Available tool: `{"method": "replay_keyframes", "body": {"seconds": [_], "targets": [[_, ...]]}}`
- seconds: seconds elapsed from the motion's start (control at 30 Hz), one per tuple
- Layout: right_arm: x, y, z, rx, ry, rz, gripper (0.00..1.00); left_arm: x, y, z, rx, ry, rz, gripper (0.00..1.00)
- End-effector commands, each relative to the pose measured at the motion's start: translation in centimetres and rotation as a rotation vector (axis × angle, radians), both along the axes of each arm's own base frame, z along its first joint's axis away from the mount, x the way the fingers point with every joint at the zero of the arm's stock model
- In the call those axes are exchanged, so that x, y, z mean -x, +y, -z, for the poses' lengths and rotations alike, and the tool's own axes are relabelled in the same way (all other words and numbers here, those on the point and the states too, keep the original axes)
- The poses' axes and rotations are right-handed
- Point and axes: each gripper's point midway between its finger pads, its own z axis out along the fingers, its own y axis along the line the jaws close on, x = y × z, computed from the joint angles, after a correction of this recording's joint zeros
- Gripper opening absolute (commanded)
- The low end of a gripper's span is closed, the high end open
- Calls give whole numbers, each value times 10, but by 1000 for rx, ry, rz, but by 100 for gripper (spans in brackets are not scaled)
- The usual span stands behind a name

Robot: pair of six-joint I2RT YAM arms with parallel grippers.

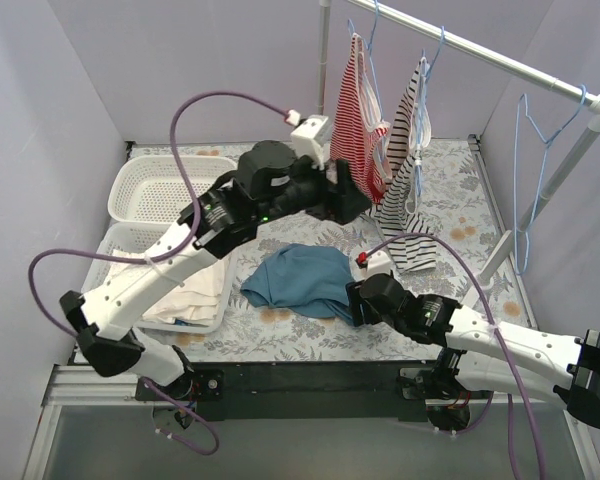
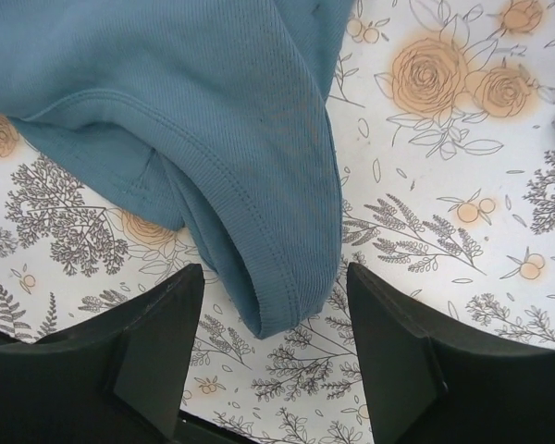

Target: Place the tank top on the hanger

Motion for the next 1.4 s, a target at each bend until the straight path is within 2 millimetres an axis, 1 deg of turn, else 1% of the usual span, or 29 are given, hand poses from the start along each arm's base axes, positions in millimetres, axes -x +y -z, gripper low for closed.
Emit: {"method": "replay_keyframes", "body": {"seconds": [0.0, 0.03, 0.07, 0.1, 0.13, 0.17, 0.2, 0.23, 0.27, 0.3, 0.33, 0.37, 0.4, 0.43, 0.47, 0.53, 0.57, 0.6, 0.7, 0.73, 0.9, 0.93, 1.0, 1.03, 1.07, 1.17, 1.2, 1.37], "targets": [[0, 8, 5, -76, 0, 16, 72, -9, -52, -26, -68, -147, -73, 70], [0, 8, 8, -77, 1, 20, 72, -7, -60, -57, -28, -209, -79, 70], [0, 7, 10, -79, 5, 26, 72, 8, -77, -69, -12, -241, -57, 70], [2, 5, 17, -69, 13, 28, 72, -4, -100, -54, -50, -257, -104, 70], [1, 6, 18, -79, 11, 31, 72, -2, -112, -59, -42, -286, -110, 70], [1, 6, 20, -81, 16, 33, 72, 10, -123, -86, 7, -344, -105, 70], [3, 5, 25, -77, 22, 31, 72, 8, -131, -96, 41, -371, -135, 70], [3, 7, 26, -84, 23, 29, 72, 6, -151, -85, 28, -385, -134, 70], [4, 7, 29, -79, 32, 26, 72, 15, -160, -93, 50, -417, -126, 70], [4, 7, 30, -81, 33, 26, 72, 16, -167, -101, 92, -441, -143, 71], [5, 6, 33, -76, 38, 26, 72, 21, -181, -93, 93, -448, -134, 71], [5, 7, 34, -76, 40, 23, 72, 25, -188, -91, 101, -458, -127, 71], [6, 7, 35, -75, 42, 22, 71, 28, -195, -97, 132, -485, -123, 72], [7, 6, 38, -72, 45, 22, 72, 38, -203, -95, 145, -495, -107, 72], [7, 7, 39, -74, 47, 17, 72, 43, -209, -92, 153, -505, -92, 72], [7, 6, 41, -71, 46, 15, 72, 54, -219, -94, 194, -518, -68, 72], [8, 6, 43, -65, 48, 14, 72, 56, -224, -90, 193, -519, -61, 72], [7, 6, 43, -65, 48, 14, 72, 58, -225, -93, 208, -522, -62, 72], [8, 7, 46, -65, 53, 8, 72, 63, -237, -83, 204, -521, -44, 73], [8, 8, 46, -68, 55, 5, 72, 68, -239, -82, 204, -525, -37, 73], [10, 8, 49, -67, 61, 1, 72, 74, -254, -71, 199, -539, -30, 73], [10, 8, 49, -67, 63, 0, 71, 76, -261, -62, 186, -541, -24, 73], [11, 8, 50, -68, 64, 0, 71, 76, -263, -66, 193, -563, -41, 72], [11, 7, 50, -68, 67, 0, 71, 79, -268, -60, 186, -568, -33, 72], [12, 7, 50, -73, 68, -1, 71, 79, -269, -60, 187, -575, -32, 72], [14, 5, 54, -74, 76, 8, 71, 84, -278, -48, 173, -575, -10, 70], [15, 4, 55, -76, 80, 10, 71, 86, -278, -53, 198, -579, -14, 70], [17, 1, 58, -84, 85, 15, 71, 93, -288, -38, 171, -587, 4, 70]]}}
